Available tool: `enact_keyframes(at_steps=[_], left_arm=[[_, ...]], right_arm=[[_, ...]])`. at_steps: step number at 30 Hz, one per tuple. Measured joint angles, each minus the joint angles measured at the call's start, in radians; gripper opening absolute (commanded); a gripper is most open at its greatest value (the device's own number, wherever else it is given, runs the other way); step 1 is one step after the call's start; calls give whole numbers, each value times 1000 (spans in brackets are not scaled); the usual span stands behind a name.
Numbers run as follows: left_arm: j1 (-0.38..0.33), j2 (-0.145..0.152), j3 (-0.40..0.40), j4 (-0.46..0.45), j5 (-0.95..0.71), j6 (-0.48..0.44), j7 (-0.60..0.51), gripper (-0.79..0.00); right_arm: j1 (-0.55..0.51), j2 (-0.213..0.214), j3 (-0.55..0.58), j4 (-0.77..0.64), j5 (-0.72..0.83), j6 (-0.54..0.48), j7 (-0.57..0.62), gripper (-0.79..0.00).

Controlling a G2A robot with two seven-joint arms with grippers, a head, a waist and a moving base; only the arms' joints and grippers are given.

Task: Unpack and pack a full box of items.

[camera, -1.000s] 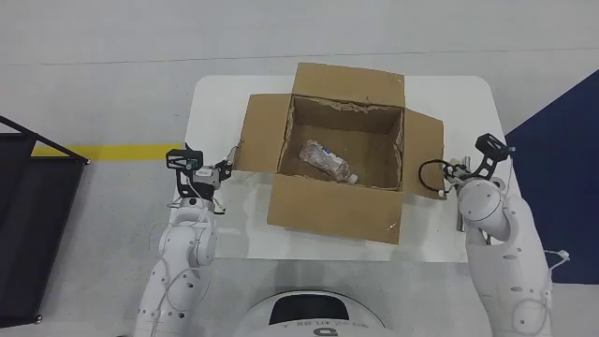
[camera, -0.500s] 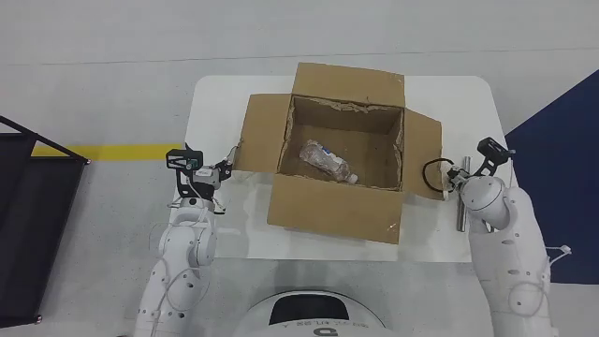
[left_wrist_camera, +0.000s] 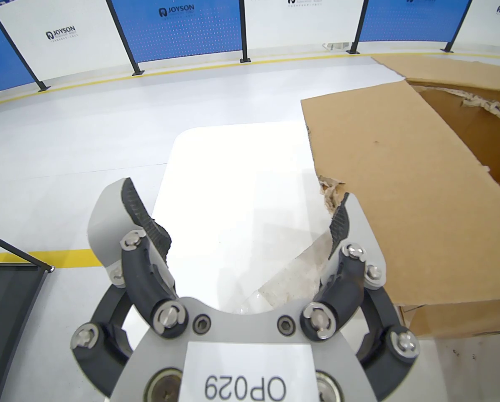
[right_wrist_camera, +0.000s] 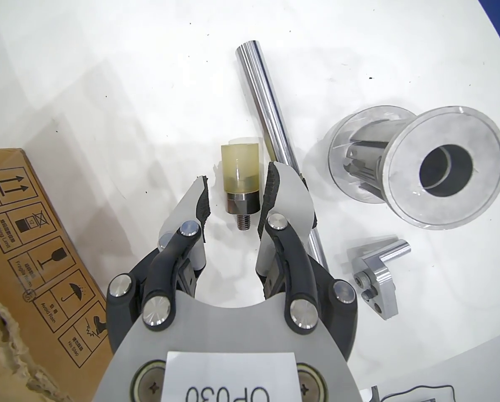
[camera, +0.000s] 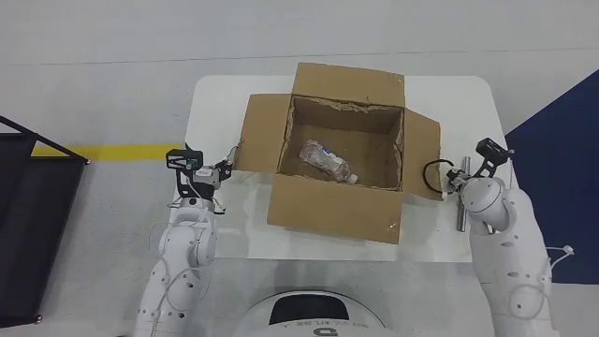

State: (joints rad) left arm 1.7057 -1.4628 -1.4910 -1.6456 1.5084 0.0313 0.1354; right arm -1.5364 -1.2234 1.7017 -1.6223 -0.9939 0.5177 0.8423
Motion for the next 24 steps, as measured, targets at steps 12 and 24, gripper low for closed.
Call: enact_keyframes(at_steps=[12, 24], left_arm=[[0, 0, 0, 0, 0, 0, 0, 0], [0, 0, 0, 0, 0, 0, 0, 0]], right_arm=[[-163, -10, 147, -304, 149, 35, -135, -252], [-327, -11, 84, -700, 341, -351, -75, 0]])
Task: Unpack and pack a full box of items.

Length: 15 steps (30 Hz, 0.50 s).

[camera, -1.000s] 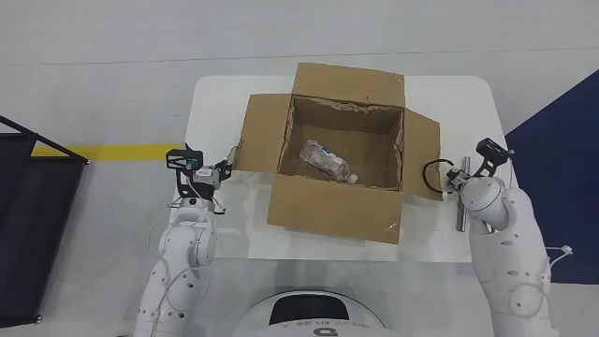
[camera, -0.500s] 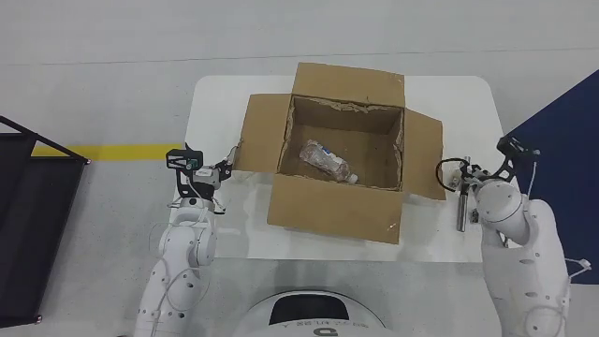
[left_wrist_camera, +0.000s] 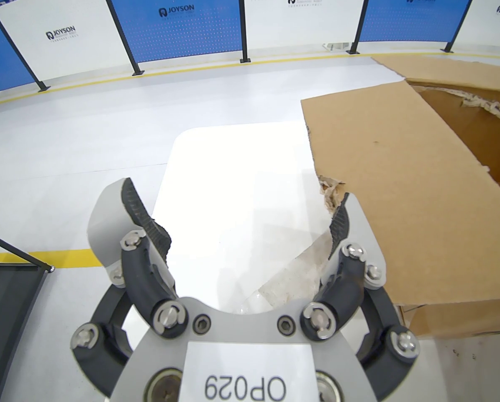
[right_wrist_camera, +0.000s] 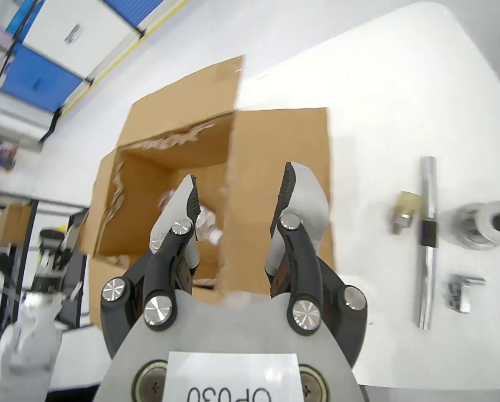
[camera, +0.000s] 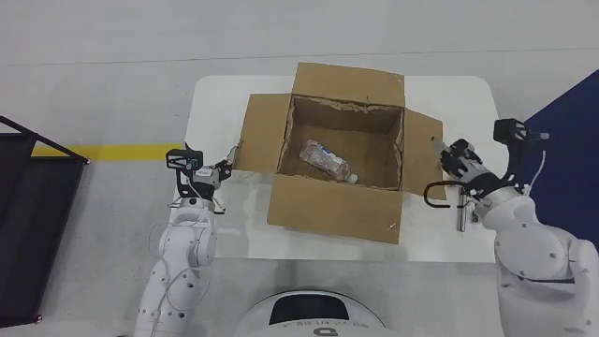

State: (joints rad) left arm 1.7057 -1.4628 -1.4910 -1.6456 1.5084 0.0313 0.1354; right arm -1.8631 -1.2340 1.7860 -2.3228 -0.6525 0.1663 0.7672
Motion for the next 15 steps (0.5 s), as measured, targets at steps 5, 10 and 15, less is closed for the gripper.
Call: enact_keyframes(at_steps=[5, 10, 15], left_arm=[[0, 0, 0, 0, 0, 0, 0, 0], [0, 0, 0, 0, 0, 0, 0, 0], [0, 0, 0, 0, 0, 0, 0, 0]], right_arm=[[16, 4, -34, -2, 93, -71, 114, 0], [16, 4, -33, -2, 84, -65, 100, 0], [44, 10, -66, 26, 105, -105, 142, 0]])
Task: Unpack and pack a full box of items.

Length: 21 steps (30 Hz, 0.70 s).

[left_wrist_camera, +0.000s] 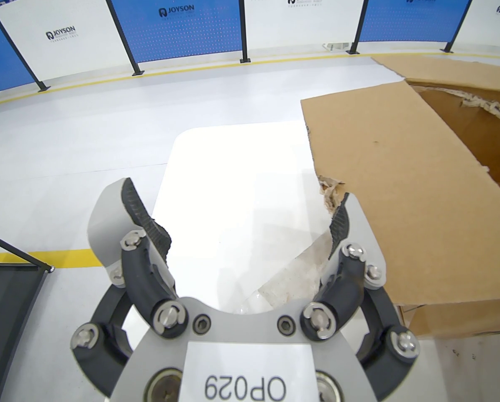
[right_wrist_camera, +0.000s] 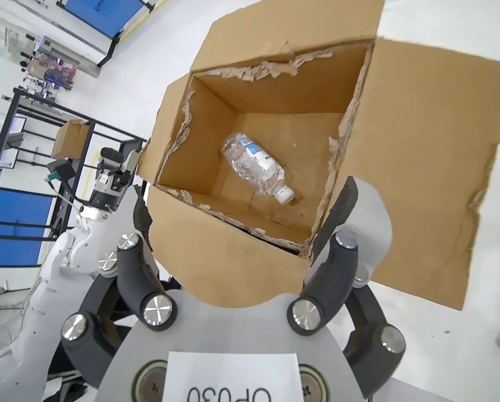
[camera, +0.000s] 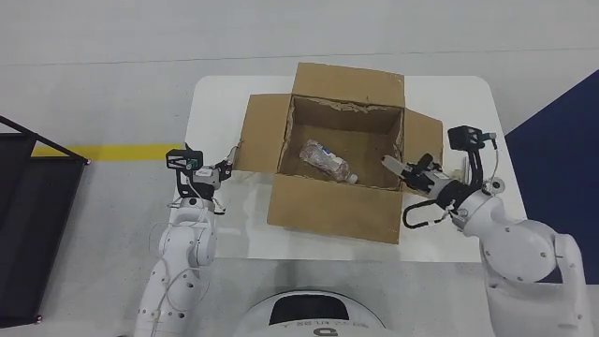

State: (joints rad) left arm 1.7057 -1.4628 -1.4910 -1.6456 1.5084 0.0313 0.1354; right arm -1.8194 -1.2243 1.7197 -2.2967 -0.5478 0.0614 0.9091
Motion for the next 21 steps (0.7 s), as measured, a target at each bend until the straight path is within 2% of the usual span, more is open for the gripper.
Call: enact_keyframes(at_steps=[3, 6, 12, 13, 16, 18, 21], left_arm=[[0, 0, 0, 0, 0, 0, 0, 0], [0, 0, 0, 0, 0, 0, 0, 0], [0, 0, 0, 0, 0, 0, 0, 0], [0, 0, 0, 0, 0, 0, 0, 0], [0, 0, 0, 0, 0, 0, 0, 0], [0, 0, 0, 0, 0, 0, 0, 0], [0, 0, 0, 0, 0, 0, 0, 0]], right_arm=[[85, 9, -105, -26, -121, -34, 78, 0], [209, 10, -256, -3, -259, -53, 156, 0], [544, -19, -583, 252, -437, -12, 267, 0], [605, -28, -641, 317, -453, -15, 279, -80], [742, -55, -758, 482, -473, 23, 302, -120], [812, -72, -817, 574, -485, 48, 320, -65], [902, -99, -889, 705, -475, 80, 347, -74]])
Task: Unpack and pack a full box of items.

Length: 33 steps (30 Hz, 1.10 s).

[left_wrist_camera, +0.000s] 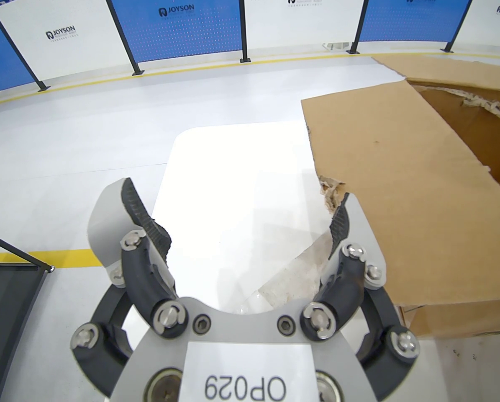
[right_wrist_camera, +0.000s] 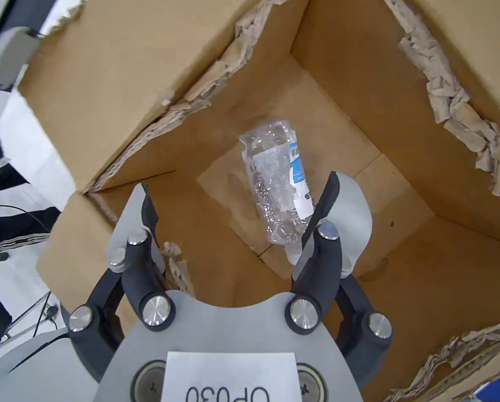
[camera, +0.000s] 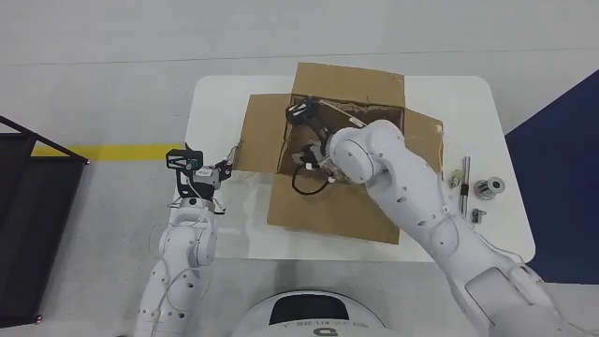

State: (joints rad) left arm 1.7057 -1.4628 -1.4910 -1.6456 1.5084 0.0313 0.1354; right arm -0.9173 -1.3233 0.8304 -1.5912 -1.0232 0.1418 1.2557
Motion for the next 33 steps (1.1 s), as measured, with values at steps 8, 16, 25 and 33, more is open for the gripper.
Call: enact_keyframes(at_steps=[8, 16, 25, 33], left_arm=[[0, 0, 0, 0, 0, 0, 0, 0], [0, 0, 0, 0, 0, 0, 0, 0], [0, 0, 0, 0, 0, 0, 0, 0], [0, 0, 0, 0, 0, 0, 0, 0]], right_arm=[[124, -46, -92, 257, 36, -19, 46, -169], [193, -88, -141, 464, 99, -43, 43, -428], [253, -137, -188, 629, 153, -73, 14, -785], [273, -171, -236, 630, 158, -116, 3, -785]])
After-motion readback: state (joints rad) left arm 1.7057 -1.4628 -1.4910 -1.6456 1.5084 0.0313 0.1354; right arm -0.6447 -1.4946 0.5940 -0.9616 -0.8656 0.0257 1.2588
